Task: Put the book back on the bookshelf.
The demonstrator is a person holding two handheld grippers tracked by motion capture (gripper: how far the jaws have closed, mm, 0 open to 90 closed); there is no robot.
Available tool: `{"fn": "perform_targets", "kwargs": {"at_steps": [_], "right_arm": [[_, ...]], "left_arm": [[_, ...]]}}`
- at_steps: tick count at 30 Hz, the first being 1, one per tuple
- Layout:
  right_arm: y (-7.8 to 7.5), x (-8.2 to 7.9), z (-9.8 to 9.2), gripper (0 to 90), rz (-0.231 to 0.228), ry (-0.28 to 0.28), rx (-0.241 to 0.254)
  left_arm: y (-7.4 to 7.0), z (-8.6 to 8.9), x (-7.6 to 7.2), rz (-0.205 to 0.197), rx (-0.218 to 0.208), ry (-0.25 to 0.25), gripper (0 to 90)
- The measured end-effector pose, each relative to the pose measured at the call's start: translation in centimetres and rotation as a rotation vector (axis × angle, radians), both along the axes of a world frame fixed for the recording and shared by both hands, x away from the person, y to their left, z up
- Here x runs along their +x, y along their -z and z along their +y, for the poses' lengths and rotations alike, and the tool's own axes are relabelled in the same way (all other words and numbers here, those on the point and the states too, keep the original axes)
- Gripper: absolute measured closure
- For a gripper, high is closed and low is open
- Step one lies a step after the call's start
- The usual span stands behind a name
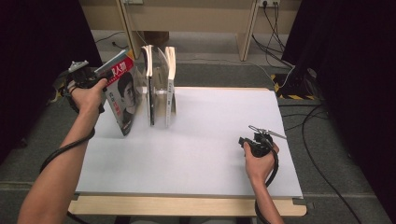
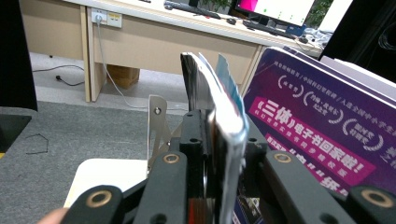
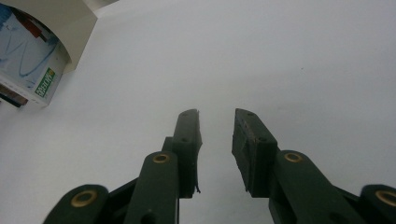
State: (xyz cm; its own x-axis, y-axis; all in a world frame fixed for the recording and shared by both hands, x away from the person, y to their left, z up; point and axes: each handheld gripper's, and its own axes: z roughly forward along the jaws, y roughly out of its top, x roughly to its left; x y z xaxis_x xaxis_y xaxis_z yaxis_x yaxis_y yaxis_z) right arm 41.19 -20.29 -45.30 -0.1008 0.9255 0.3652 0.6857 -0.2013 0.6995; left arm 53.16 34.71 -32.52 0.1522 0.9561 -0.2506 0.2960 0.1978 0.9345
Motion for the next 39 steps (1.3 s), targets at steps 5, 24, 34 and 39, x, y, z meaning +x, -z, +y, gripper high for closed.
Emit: {"fn": "perform_targets", "kwargs": {"at_steps": [5, 24, 34, 39], "right_arm": [[-0.1, 0.0, -0.1, 70.7, 0.000, -0.001, 0.001], [0.0, 0.1, 0.0, 71.1, 0.006, -0.004, 0.005], [0.0, 0.2, 0.0, 71.8, -0.001, 0.001, 0.000], [-0.1, 0.2, -0.1, 71.9, -0.003, 0.001, -0.003]], "left_arm": [[-0.4, -0.2, 0.7, 0.019, 0.030, -0.008, 75.6], [-1.9, -1.3, 0.1, -0.063, 0.090, 0.003, 86.1], [-1.5, -1.0, 0.3, -0.179, 0.125, -0.067, 86.0], [-0.5, -0.8, 0.3, -0.203, 0.139, -0.093, 85.9]]}}
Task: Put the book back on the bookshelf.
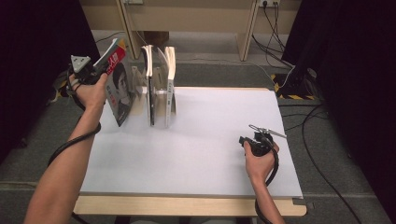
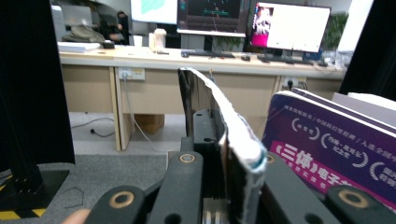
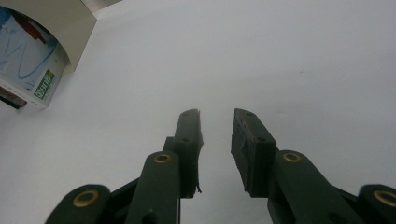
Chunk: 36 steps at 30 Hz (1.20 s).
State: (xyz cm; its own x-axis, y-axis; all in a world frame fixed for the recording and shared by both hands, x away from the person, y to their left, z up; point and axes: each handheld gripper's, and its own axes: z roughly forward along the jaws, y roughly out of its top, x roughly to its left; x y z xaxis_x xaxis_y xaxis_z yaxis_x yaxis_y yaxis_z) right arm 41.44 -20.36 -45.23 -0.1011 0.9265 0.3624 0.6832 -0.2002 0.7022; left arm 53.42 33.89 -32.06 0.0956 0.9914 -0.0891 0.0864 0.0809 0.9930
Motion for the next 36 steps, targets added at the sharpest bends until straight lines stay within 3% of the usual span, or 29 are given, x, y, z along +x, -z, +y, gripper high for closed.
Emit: {"fn": "perform_targets", "kwargs": {"at_steps": [5, 10, 15, 18, 24, 26, 27, 30, 36], "right_arm": [[0.1, -0.1, -0.1, 72.0, 0.000, 0.004, 0.002], [0.2, -0.1, 0.0, 71.9, 0.008, 0.007, 0.008], [0.1, -0.2, 0.1, 71.8, 0.008, 0.004, 0.010], [0.1, -0.1, 0.0, 71.7, 0.005, 0.004, 0.005], [0.1, -0.2, 0.1, 71.4, 0.011, 0.010, 0.016], [0.2, -0.1, 0.0, 71.4, 0.007, 0.003, 0.008], [0.2, -0.1, 0.0, 71.1, 0.009, 0.004, 0.010], [0.2, -0.1, 0.0, 71.0, 0.008, 0.004, 0.009], [0.2, -0.1, 0.0, 70.8, 0.013, 0.004, 0.013]], "left_arm": [[0.4, 0.8, -0.5, -0.006, 0.041, -0.018, 85.6], [0.6, 1.4, -0.8, 0.007, 0.047, -0.027, 84.3], [1.2, 1.9, -1.0, 0.020, 0.038, -0.036, 83.6], [1.1, 2.1, -1.0, 0.028, 0.010, -0.028, 84.0], [0.9, 2.1, -0.9, 0.054, -0.004, -0.020, 82.7], [0.9, 2.1, -0.8, 0.065, -0.019, -0.007, 82.4], [0.9, 2.1, -0.5, 0.084, -0.050, 0.022, 82.2], [0.6, 1.9, -0.3, 0.110, -0.032, 0.051, 81.9], [0.1, 1.8, -0.1, 0.144, -0.036, 0.078, 84.2]]}}
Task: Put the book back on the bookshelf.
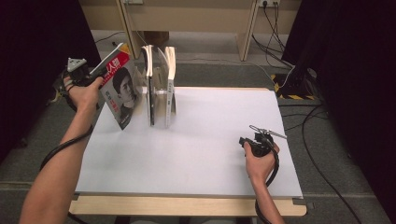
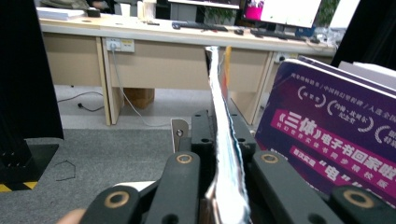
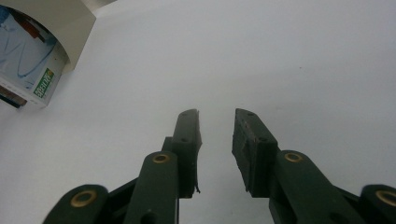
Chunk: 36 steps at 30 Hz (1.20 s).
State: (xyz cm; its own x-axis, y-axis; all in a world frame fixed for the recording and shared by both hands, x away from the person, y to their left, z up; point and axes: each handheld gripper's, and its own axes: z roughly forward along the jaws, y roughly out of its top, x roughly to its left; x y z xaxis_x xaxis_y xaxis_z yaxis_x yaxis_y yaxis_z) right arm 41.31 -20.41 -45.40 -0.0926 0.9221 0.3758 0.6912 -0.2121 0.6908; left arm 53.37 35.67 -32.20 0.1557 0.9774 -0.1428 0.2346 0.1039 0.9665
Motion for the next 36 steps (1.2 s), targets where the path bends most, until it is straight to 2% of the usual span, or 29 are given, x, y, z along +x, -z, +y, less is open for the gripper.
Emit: {"fn": "perform_targets", "kwargs": {"at_steps": [3, 4, 7, 10, 12, 17, 19, 20, 22, 25, 28, 30, 31, 36], "right_arm": [[0.0, 0.0, 0.0, 70.7, -0.001, -0.005, -0.004], [0.0, 0.0, 0.0, 70.6, 0.001, -0.006, -0.003], [0.1, 0.0, -0.1, 70.6, 0.000, -0.004, -0.004], [0.2, 0.1, -0.1, 70.5, 0.002, -0.004, -0.005], [0.1, 0.0, -0.2, 70.4, 0.004, -0.005, -0.006], [0.1, 0.1, -0.3, 70.2, 0.010, -0.002, -0.002], [0.1, 0.1, -0.3, 70.3, 0.013, 0.000, -0.001], [0.2, 0.0, -0.3, 70.3, 0.015, 0.003, 0.003], [0.3, 0.0, -0.3, 70.4, 0.012, -0.003, -0.003], [0.3, 0.0, -0.4, 70.7, 0.014, -0.003, -0.007], [0.2, 0.1, -0.4, 70.7, 0.017, 0.004, -0.004], [0.2, 0.2, -0.4, 70.8, 0.011, -0.004, -0.013], [0.1, 0.2, -0.2, 70.9, 0.009, -0.004, -0.011], [0.0, 0.2, -0.1, 71.1, 0.008, -0.006, -0.008]], "left_arm": [[-0.1, 0.0, 0.2, 0.015, -0.014, 0.004, 83.3], [-0.1, 0.0, 0.2, 0.018, -0.021, 0.004, 79.9], [0.1, -0.2, 0.4, 0.022, -0.016, 0.006, 76.3], [0.4, -0.4, 0.7, 0.026, -0.030, 0.004, 76.3], [0.5, -0.4, 0.8, 0.029, -0.042, 0.005, 80.1], [0.2, -0.3, 1.2, 0.063, -0.030, 0.022, 85.5], [0.0, -0.4, 1.3, 0.072, -0.048, 0.033, 85.8], [-0.1, -0.6, 1.3, 0.068, -0.053, 0.031, 85.9], [-0.3, -0.8, 1.1, 0.041, -0.034, 0.029, 86.1], [-0.5, -0.9, 0.7, -0.040, -0.042, 0.018, 86.2], [-0.4, -0.7, 0.2, -0.115, -0.117, -0.004, 86.1], [-0.2, -0.6, 0.2, -0.121, -0.100, -0.023, 86.1], [0.3, -0.4, 0.2, -0.107, -0.089, -0.043, 86.0], [1.2, 0.0, 0.3, -0.105, -0.057, -0.063, 85.8]]}}
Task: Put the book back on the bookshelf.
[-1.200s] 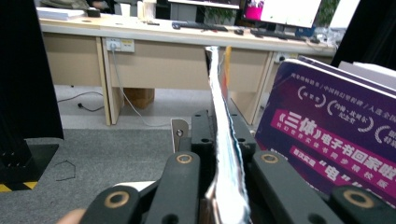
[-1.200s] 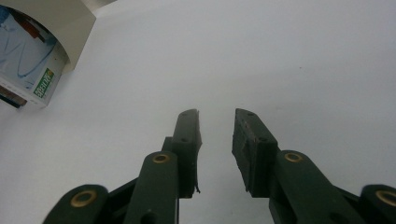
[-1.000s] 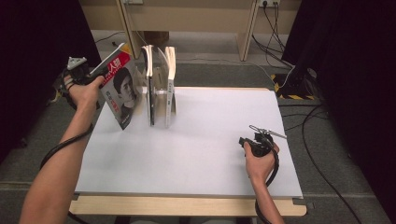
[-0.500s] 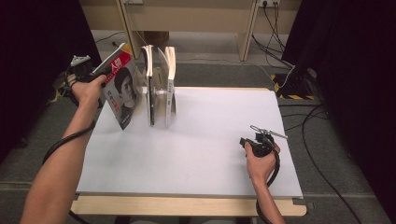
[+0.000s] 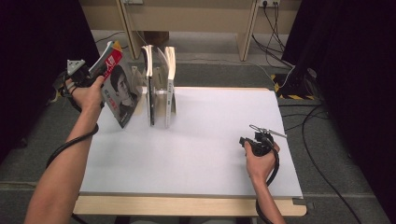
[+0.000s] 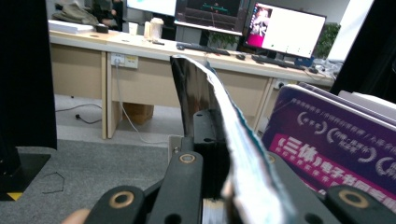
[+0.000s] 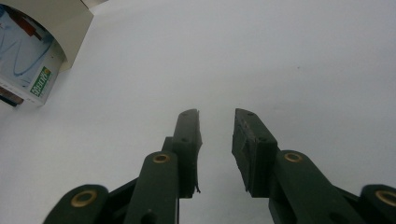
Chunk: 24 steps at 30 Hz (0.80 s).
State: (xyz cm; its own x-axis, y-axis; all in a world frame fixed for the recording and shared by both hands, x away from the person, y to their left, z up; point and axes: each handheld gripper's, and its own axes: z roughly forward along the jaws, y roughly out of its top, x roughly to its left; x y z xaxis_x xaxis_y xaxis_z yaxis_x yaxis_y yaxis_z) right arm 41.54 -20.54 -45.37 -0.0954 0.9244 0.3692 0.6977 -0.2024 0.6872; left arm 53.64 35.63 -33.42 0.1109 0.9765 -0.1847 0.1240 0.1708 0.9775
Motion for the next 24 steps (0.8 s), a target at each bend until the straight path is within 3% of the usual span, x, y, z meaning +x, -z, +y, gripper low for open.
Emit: {"fn": "perform_targets", "kwargs": {"at_steps": [4, 9, 15, 24], "right_arm": [[-0.1, 0.0, 0.0, 71.1, 0.002, 0.004, 0.003], [-0.1, 0.1, 0.2, 71.0, -0.003, -0.003, 0.000], [-0.2, 0.1, 0.3, 71.1, -0.008, -0.005, 0.000], [-0.3, 0.0, 0.3, 71.1, -0.001, 0.005, 0.005]], "left_arm": [[0.0, 0.3, -0.1, 0.018, 0.046, -0.003, 84.9], [-0.4, 0.5, -0.1, 0.015, 0.062, 0.002, 82.7], [-0.7, 0.9, -0.1, 0.021, 0.042, 0.001, 78.1], [0.0, 1.8, -0.3, 0.039, 0.015, -0.011, 75.8]]}}
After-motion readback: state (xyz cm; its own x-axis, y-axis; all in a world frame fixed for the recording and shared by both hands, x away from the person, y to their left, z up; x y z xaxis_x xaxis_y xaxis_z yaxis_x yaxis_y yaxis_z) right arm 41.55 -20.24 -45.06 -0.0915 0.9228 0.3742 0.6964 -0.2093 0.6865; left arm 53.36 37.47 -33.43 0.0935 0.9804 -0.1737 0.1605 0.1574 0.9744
